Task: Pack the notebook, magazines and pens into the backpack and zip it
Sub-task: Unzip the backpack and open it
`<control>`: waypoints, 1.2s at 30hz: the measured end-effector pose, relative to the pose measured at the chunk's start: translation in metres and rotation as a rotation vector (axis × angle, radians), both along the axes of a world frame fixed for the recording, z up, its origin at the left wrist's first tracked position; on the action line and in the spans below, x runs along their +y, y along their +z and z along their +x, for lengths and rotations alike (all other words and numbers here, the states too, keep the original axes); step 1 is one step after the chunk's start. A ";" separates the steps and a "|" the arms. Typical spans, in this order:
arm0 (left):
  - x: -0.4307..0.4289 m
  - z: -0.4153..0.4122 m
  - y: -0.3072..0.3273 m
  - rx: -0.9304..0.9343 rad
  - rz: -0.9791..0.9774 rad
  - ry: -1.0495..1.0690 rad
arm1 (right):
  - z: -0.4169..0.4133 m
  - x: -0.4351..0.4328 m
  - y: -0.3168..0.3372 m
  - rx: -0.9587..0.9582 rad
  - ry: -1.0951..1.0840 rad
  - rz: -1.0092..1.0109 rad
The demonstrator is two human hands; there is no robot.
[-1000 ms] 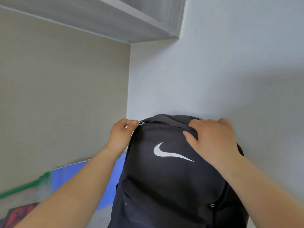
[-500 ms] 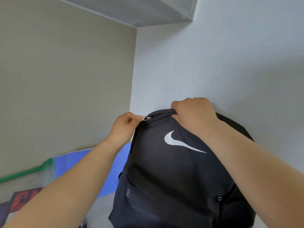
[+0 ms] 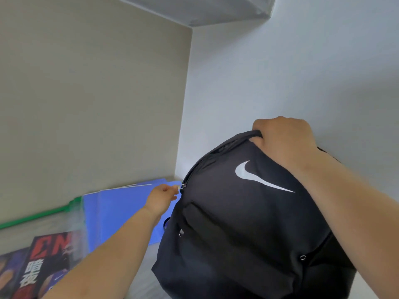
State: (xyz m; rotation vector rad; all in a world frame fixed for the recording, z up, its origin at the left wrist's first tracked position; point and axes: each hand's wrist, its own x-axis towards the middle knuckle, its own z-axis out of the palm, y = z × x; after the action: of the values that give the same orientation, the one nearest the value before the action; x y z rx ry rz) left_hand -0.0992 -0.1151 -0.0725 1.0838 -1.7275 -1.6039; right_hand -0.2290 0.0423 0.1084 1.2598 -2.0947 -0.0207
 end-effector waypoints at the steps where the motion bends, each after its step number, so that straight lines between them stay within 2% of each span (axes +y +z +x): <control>1: 0.000 -0.004 0.005 0.023 -0.016 -0.025 | -0.003 0.002 0.003 0.005 -0.010 -0.045; 5: 0.000 -0.024 0.030 0.133 -0.083 -0.009 | -0.012 0.007 0.017 0.072 -0.068 -0.180; 8: -0.005 -0.034 0.038 0.123 -0.128 0.026 | -0.009 0.008 0.016 0.022 -0.063 -0.189; 10: -0.008 -0.035 0.032 0.006 -0.175 -0.001 | -0.004 0.010 0.011 -0.152 -0.012 -0.142; 13: -0.005 -0.028 0.022 -0.182 -0.275 -0.006 | 0.000 0.019 0.010 -0.619 0.066 -0.051; 15: 0.003 -0.024 0.031 -0.098 -0.464 0.141 | -0.005 0.031 0.012 -0.863 0.128 -0.047; 17: 0.021 -0.021 0.053 0.138 -0.715 0.187 | -0.011 0.045 0.013 -0.988 0.172 -0.087; 18: 0.032 -0.021 0.068 0.222 -0.847 0.114 | -0.013 0.050 0.012 -1.033 0.187 -0.103; 20: 0.055 -0.025 0.094 0.233 -1.146 -0.093 | -0.015 0.058 0.011 -1.103 0.203 -0.124; 23: 0.079 -0.039 0.112 0.123 -1.452 -0.177 | -0.015 0.063 0.007 -1.134 0.208 -0.157; 28: 0.087 -0.050 0.128 0.200 -1.587 0.031 | -0.017 0.067 0.002 -1.210 0.261 -0.214; 31: 0.085 -0.047 0.128 0.224 -1.670 0.096 | -0.020 0.066 -0.002 -1.145 0.254 -0.314; 36: 0.077 -0.010 0.103 0.275 -1.684 0.022 | -0.024 0.059 -0.010 -0.910 0.258 -0.534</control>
State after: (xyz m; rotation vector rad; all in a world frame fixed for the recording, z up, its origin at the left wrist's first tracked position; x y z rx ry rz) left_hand -0.1095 -0.0376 0.0301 -0.0052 -1.9498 0.0918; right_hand -0.2532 0.1015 0.0980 1.2962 -2.3500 1.3533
